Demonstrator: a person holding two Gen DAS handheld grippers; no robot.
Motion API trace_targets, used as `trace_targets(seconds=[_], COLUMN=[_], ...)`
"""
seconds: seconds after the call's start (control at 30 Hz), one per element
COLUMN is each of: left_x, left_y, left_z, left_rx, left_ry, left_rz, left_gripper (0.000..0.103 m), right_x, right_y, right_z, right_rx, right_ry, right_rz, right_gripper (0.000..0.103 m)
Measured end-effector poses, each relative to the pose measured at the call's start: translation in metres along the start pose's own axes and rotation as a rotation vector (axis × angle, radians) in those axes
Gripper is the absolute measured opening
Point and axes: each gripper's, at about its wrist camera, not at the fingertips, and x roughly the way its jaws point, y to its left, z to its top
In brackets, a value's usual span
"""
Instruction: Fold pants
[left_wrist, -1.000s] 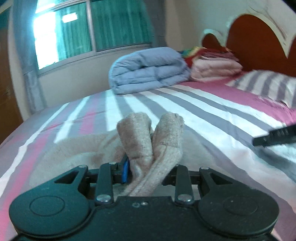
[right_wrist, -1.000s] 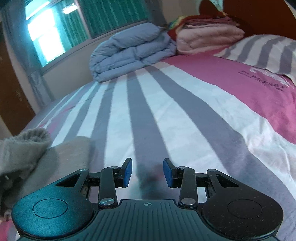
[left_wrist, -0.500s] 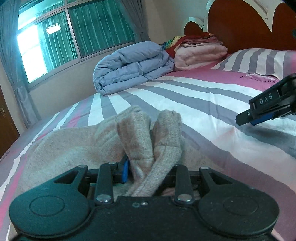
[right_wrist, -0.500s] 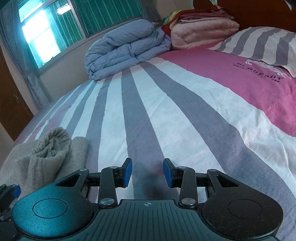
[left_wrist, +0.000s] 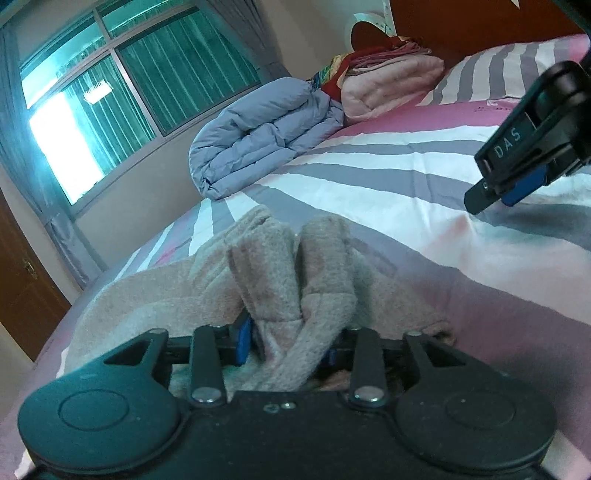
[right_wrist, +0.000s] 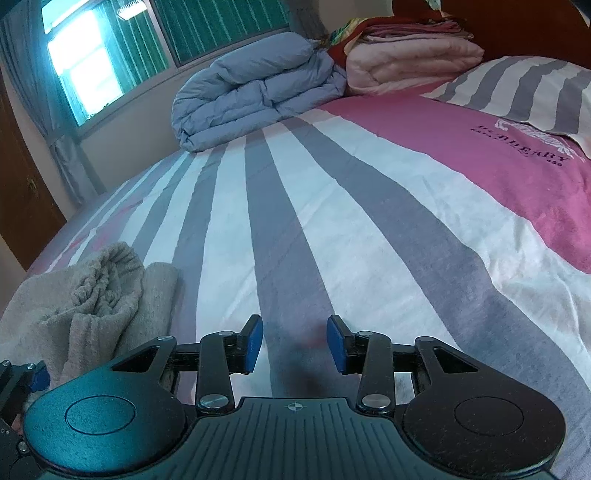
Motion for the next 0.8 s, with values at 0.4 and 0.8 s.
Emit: trace_targets(seconds=[0.4, 0.8], left_x=[-0.049, -0.047], left_y=[0.024, 0.182], left_z=[-0.006, -0.068], left_rx=[-0.075, -0.464], left_ry=[-0.176, -0.079], left_rz=[-0.134, 0.072], left_gripper=[0.09, 0.091], right_x=[-0.002, -0.012], right_y=[0.004, 0.028], right_z=[-0.004, -0.013], right_rx=[-0.032, -0.09], right_ry=[0.011, -0.026], right_rz=[-0.021, -0.014], right_gripper=[0.042, 0.045])
